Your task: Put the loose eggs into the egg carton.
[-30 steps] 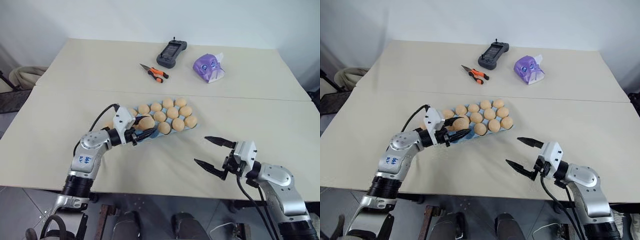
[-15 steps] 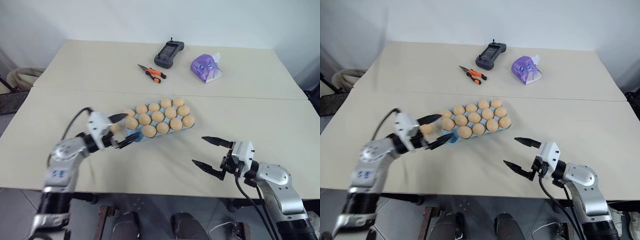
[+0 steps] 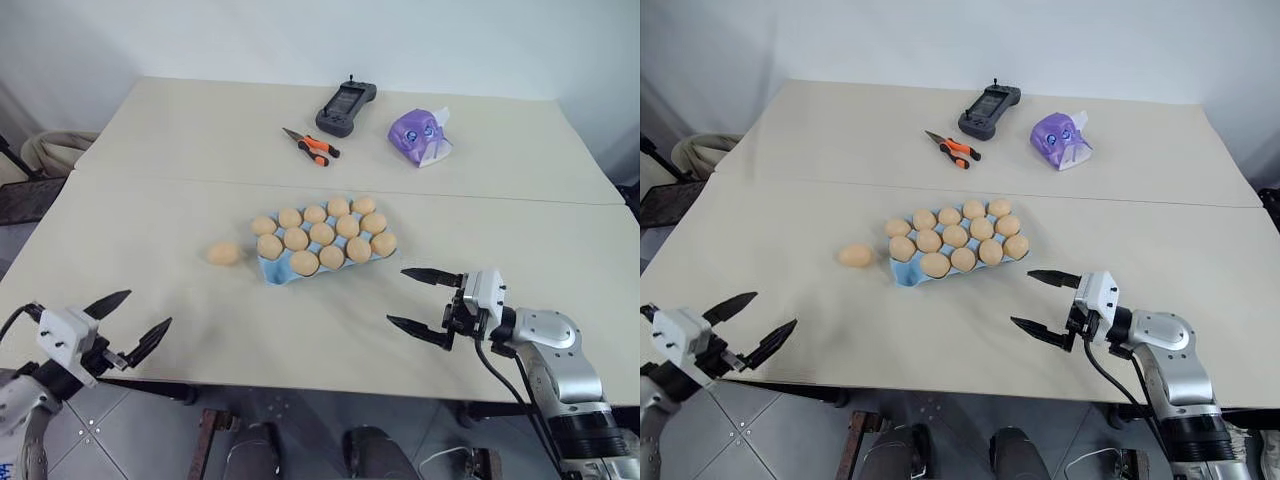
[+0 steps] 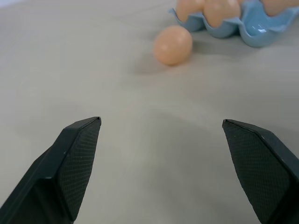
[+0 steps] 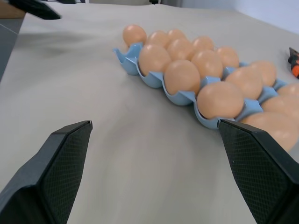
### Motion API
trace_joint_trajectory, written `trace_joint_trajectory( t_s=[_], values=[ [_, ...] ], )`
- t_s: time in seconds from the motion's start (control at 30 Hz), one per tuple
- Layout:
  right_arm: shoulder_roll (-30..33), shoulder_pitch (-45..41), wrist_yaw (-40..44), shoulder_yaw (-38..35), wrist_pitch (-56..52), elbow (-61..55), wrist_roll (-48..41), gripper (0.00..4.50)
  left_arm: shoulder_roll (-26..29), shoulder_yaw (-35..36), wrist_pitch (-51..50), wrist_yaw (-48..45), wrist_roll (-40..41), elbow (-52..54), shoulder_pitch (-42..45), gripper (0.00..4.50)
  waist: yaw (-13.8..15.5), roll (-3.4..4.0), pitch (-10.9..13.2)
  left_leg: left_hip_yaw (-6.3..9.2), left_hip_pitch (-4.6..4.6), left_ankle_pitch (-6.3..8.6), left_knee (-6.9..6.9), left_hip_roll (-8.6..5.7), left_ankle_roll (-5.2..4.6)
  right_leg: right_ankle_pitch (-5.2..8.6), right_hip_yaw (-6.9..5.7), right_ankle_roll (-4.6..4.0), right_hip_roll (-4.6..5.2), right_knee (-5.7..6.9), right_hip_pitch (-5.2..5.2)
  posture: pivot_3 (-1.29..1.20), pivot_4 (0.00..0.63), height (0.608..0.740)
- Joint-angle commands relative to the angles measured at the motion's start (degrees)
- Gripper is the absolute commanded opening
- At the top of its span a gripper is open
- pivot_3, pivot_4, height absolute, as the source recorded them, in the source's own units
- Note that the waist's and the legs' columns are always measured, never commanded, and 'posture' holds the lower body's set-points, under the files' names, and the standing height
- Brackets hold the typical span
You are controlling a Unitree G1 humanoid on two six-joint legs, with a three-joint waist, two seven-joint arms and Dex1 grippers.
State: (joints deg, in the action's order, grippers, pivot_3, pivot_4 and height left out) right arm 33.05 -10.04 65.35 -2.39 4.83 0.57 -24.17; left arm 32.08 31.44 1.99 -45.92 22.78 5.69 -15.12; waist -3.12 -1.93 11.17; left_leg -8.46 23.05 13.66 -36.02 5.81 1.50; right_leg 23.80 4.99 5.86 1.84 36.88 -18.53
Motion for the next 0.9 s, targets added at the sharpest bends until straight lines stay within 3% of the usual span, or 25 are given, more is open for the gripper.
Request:
trace_joint_trajectory(
  t_s=[0.03, 0.3, 0.57, 0.83, 0.9],
  values=[
    [0.19, -0.54, 0.66, -1.29, 1.06, -0.38, -1.11, 4.5, -0.77, -0.65, -0.35, 1.0, 2.23, 2.89, 0.59, 4.4, -0.04, 0.0, 0.0, 0.0, 0.0, -0.01, 0.0, 0.02, -0.02, 0.0, 0.01, -0.01, -0.02, -0.01, 0.0, 0.0, 0.15, 0.74],
    [0.11, -0.45, 0.77, -1.62, 1.56, -0.14, -0.67, 4.5, -0.01, -10.0, -9.57, 7.5, -1.05, 0.75, 13.67, 4.4, -0.07, 0.0, 0.0, -0.01, 0.0, -0.08, -0.09, 0.01, -0.1, -0.01, 0.05, 0.02, -0.18, 0.02, 0.01, 0.0, 0.15, 0.74],
    [-1.05, 0.25, -1.09, -1.54, 3.22, -0.4, -0.04, 4.5, -0.94, -17.77, -4.68, 8.51, -7.66, -15.99, 30.12, 4.4, -0.2, 0.0, 0.0, -0.11, 0.0, -0.12, -0.13, -0.06, -0.05, -0.01, 0.13, 0.04, -0.37, 0.09, -0.1, 0.0, 0.15, 0.74],
    [-2.13, 1.13, -2.76, -1.15, 3.95, -1.01, 0.63, 4.5, -3.1, -20.79, 2.13, 7.71, -10.06, -29.95, 38.75, 4.4, -0.1, 0.0, 0.0, -0.16, 0.01, -0.14, -0.28, -0.02, -0.03, 0.0, 0.16, 0.05, -0.38, 0.22, -0.12, 0.0, 0.15, 0.74],
    [-2.19, 1.21, -2.98, -1.22, 4.06, -1.14, 0.61, 4.5, -3.39, -21.76, 2.92, 6.7, -10.38, -31.72, 39.43, 4.04, -0.08, 0.0, 0.0, -0.16, 0.01, -0.15, -0.35, -0.02, -0.03, 0.0, 0.17, 0.06, -0.38, 0.28, -0.12, 0.0, 0.15, 0.74]
  ],
)
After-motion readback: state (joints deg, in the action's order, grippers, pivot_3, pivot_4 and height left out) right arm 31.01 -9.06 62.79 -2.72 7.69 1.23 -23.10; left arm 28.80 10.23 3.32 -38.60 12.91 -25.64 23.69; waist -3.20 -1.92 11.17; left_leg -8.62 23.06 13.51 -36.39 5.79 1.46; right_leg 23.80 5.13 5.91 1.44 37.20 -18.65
